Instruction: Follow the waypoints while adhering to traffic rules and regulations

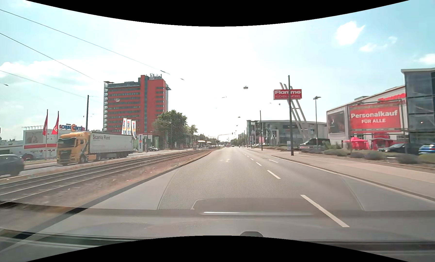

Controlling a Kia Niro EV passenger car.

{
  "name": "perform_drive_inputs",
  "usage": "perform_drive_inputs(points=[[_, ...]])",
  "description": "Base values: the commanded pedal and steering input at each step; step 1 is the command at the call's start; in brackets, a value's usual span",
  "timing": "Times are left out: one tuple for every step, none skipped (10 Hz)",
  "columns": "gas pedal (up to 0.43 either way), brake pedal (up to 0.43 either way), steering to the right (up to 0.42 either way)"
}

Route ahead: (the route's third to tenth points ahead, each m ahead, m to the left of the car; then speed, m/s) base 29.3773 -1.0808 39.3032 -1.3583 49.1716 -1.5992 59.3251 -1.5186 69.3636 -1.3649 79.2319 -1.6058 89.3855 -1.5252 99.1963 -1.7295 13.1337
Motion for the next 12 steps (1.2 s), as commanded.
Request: perform_drive_inputs(points=[[0.000,0.000,-0.004],[0.000,0.000,-0.003],[0.000,0.000,-0.003],[0.000,0.000,-0.003],[0.000,0.000,-0.003],[0.000,0.000,-0.003],[0.000,0.000,-0.003],[0.000,0.000,-0.003],[0.000,0.000,-0.003],[0.000,0.000,-0.003],[0.000,0.000,-0.003],[0.000,0.000,-0.004]])
